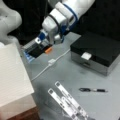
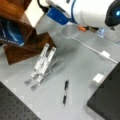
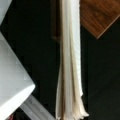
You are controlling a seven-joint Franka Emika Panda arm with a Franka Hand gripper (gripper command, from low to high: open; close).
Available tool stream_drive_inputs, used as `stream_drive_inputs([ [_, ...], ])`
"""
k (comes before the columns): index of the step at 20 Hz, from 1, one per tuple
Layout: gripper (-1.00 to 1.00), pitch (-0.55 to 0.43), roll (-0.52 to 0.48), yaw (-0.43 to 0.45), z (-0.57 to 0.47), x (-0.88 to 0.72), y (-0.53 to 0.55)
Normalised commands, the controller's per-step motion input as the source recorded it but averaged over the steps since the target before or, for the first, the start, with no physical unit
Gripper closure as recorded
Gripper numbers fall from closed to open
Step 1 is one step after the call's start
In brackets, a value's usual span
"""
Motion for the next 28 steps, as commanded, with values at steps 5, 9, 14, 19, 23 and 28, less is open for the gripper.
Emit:
stream_drive_inputs([
  [5,-1.00,0.130,-0.273,-0.073,0.18,-0.11,-0.41],
  [9,-1.00,0.093,-0.169,-0.014,0.05,-0.22,-0.42],
  [14,-1.00,0.104,-0.078,0.034,-0.04,-0.20,-0.17],
  [19,-1.00,0.055,-0.039,0.084,-0.07,-0.10,0.11],
  [23,-1.00,0.018,-0.012,0.070,-0.09,-0.12,0.13],
  [28,-1.00,-0.015,0.023,0.042,-0.08,-0.18,0.03],
])
